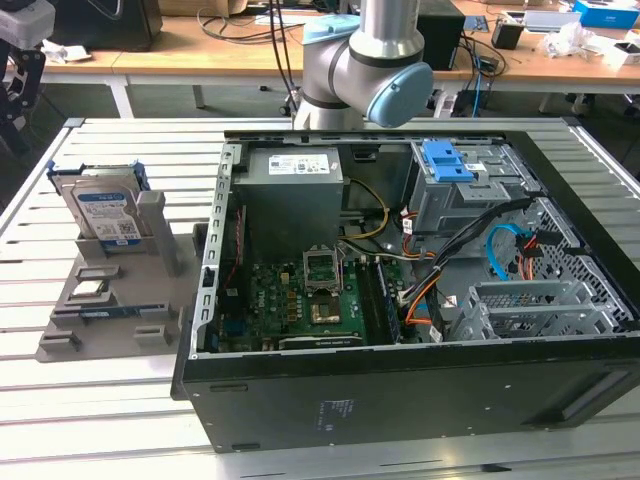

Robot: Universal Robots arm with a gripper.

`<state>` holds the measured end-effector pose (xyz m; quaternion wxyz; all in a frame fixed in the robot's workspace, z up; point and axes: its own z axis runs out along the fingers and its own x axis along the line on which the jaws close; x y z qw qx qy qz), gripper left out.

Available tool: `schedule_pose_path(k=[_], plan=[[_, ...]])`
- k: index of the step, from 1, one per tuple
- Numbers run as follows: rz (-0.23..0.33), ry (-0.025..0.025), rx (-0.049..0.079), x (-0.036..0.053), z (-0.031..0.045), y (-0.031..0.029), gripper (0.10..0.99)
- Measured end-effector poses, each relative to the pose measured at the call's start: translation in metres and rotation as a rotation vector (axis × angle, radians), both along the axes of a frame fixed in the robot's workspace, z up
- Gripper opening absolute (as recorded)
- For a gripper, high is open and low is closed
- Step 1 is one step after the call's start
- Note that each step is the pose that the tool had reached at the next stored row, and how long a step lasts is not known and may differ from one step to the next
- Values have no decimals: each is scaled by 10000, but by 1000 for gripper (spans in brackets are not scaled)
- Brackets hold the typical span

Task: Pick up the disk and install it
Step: 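Pick up the disk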

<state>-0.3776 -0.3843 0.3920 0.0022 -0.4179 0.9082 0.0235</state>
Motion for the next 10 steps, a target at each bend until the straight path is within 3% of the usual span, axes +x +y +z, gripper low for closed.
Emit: schedule_pose_path(k=[10], plan=[[1342,1,-1,0,0,0,106]])
